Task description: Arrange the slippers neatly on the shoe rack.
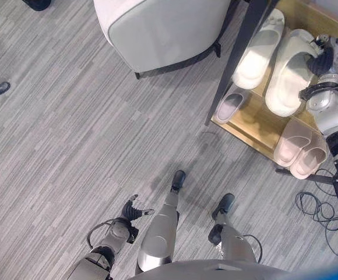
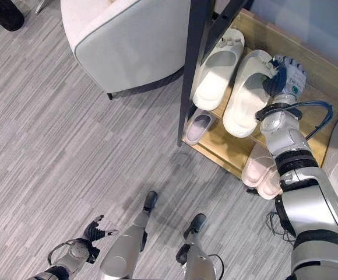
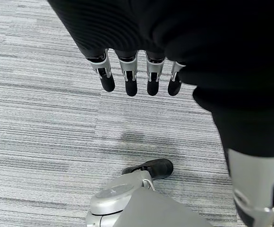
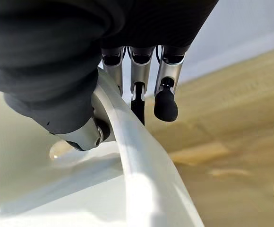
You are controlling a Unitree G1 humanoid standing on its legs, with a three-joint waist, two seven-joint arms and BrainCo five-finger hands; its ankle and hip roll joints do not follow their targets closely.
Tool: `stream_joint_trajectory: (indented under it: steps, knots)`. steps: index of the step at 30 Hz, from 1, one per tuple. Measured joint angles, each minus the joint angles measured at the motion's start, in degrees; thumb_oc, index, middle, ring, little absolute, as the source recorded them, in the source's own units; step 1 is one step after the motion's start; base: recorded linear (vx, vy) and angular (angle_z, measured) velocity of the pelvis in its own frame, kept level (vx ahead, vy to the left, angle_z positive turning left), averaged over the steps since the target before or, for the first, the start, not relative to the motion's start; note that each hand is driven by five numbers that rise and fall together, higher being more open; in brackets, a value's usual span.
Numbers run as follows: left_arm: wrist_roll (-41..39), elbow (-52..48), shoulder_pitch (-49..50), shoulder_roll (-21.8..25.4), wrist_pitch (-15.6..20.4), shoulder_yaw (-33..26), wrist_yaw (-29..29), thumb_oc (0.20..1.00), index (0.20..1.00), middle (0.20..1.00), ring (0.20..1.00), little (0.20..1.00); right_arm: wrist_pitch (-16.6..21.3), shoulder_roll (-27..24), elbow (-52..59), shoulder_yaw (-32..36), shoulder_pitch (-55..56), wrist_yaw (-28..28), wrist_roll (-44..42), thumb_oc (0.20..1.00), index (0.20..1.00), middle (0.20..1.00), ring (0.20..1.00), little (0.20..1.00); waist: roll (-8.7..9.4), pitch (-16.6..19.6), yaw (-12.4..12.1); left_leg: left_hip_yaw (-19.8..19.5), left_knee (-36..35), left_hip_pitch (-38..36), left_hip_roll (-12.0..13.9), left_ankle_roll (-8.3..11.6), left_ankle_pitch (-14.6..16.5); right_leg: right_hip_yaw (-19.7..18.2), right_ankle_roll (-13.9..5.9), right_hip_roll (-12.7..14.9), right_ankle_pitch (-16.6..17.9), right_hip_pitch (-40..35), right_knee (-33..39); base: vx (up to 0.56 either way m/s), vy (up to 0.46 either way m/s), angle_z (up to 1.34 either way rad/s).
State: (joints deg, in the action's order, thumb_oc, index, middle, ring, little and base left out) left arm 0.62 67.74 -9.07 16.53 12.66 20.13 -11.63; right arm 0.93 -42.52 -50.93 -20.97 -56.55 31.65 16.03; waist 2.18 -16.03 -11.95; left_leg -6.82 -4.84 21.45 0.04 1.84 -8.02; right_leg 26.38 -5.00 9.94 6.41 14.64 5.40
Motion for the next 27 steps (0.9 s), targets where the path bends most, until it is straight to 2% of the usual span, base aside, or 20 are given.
stream_joint_trajectory:
  steps: [6,14,17,20,26,27]
  knots:
    - [0.0,0.0,-0.5,0.0,-0.1,0.0,0.0,1.000,1.000,1.000,1.000,1.000,0.0,0.9,-0.1,0.7,-0.1,0.2,-0.6,1.000,1.000,1.000,1.000,1.000,0.12,0.4,0.0,-0.8,1.0,1.5,-0.3,-0.05,-0.1,1.0,-0.18,0.2,0.1,0.6,0.0,0.01,0.016,0.07]
    - [0.0,0.1,-0.4,-0.2,-1.2,0.0,0.0,1.000,1.000,1.000,1.000,1.000,-0.2,4.1,2.2,6.4,2.0,2.6,-2.5,1.000,1.000,1.000,1.000,1.000,-0.27,3.1,0.0,-1.4,1.0,1.5,-0.5,0.11,-0.6,1.4,-0.24,0.3,0.2,0.2,0.0,0.00,0.012,0.04]
    - [0.0,0.1,-0.5,-0.4,-1.2,0.0,0.0,1.000,1.000,1.000,1.000,1.000,-0.1,6.5,4.9,11.5,5.2,5.2,-3.6,1.000,1.000,1.000,1.000,1.000,-1.28,3.9,0.1,-1.5,1.0,1.4,-0.7,-0.01,-0.8,1.4,-0.37,0.4,0.3,0.0,0.0,0.00,0.007,0.01]
    - [0.0,0.4,-0.3,-0.6,-1.2,-0.2,-0.2,1.000,1.000,1.000,1.000,1.000,0.0,6.5,5.0,11.7,5.3,6.5,-6.4,1.000,1.000,1.000,1.000,1.000,-2.65,4.7,0.2,-1.5,1.0,1.2,-0.9,-0.04,-0.9,1.4,-0.54,0.6,0.4,-0.2,0.0,0.00,0.000,0.00]
    - [0.0,1.1,-0.1,-2.6,-1.3,-0.3,-0.2,1.000,1.000,1.000,1.000,1.000,1.8,7.9,5.4,14.0,5.3,7.3,-11.1,1.000,1.000,1.000,1.000,1.000,-2.67,4.7,1.3,-1.5,1.0,1.0,-1.1,-0.05,-1.0,1.3,-0.71,0.8,0.6,-0.4,0.0,0.00,0.000,0.00]
    - [0.0,1.2,-0.1,-2.6,-1.5,-0.5,-0.2,1.000,1.000,1.000,1.000,1.000,2.3,9.0,9.7,15.5,7.1,7.4,-11.9,1.000,1.000,1.000,1.000,1.000,-2.67,4.7,1.6,-1.5,1.0,0.9,-1.1,-0.05,-1.0,1.3,-0.71,0.8,0.6,-0.4,0.0,0.00,0.000,0.00]
